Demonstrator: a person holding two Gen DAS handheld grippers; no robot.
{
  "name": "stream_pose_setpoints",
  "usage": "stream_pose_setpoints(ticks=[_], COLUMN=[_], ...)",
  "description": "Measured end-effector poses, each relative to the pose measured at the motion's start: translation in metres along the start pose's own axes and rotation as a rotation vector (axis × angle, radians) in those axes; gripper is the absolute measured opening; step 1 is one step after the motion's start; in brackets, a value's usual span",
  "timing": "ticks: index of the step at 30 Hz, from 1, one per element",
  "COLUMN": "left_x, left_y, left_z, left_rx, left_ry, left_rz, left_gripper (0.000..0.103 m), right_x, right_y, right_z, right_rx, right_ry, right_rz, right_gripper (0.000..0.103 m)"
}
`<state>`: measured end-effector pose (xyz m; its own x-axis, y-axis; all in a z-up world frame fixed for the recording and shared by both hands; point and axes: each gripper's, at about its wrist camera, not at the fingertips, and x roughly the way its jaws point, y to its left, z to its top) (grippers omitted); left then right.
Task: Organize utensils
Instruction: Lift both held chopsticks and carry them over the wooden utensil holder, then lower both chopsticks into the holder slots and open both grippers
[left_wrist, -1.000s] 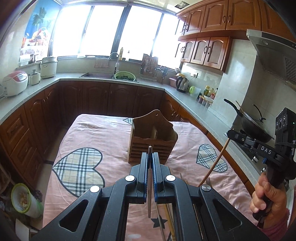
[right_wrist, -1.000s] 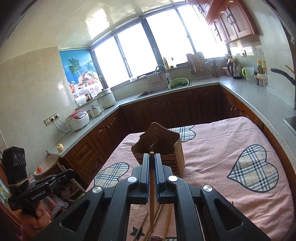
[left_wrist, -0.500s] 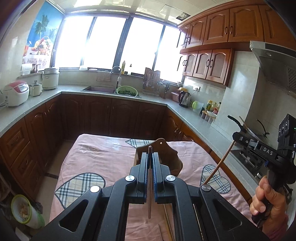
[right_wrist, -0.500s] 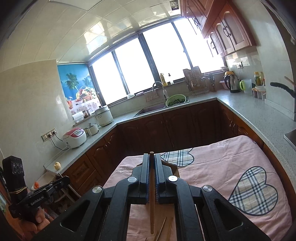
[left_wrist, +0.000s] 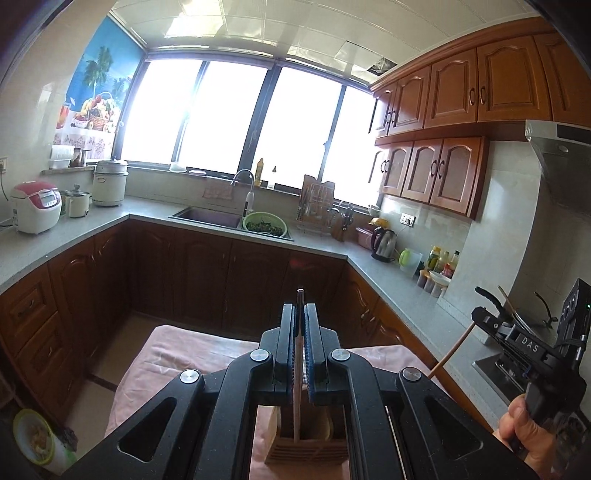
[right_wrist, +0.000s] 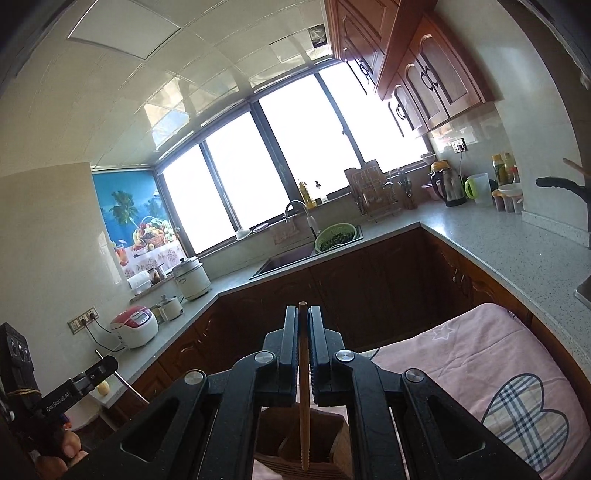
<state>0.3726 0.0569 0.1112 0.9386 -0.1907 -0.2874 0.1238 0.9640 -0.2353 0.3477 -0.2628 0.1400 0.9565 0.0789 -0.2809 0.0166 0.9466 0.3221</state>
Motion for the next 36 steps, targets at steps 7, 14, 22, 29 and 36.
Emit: stream_pose_setpoints(ticks=[7,14,22,29,36], left_x=[0.084,0.15,0.152,0.139,0.133], left_y=[0.009,0.018,0.026,0.026,0.025], left_z=[-0.038,-0.081,-0.089,-0.081,-0.077], left_rx=[-0.059,-0.106,-0.094,-0.108,-0.102], left_ry=[0.077,0.141,0.135,0.149,0.164], left_rz=[0.013,0.031,0.04,0.042,0.053], left_gripper=[0.003,0.003,0.004,0.004,0.039], right_x=[0.05,0.07,0.079,0.082,0.083], right_y=[-0.017,-0.027,-0.034,-0.038,-0.04], right_z=[-0.027,-0.066,-0.082,-0.078,-0.08], right_rx=[0.012,0.031,0.034,0.041,0.055], right_ry=[0.015,0.019,0.043,0.072,0.11], right_rz=[-0.04,-0.051,-0.058,-0.069,-0.054], right_gripper=[0.005,0.005,0.005,0.006,0.011])
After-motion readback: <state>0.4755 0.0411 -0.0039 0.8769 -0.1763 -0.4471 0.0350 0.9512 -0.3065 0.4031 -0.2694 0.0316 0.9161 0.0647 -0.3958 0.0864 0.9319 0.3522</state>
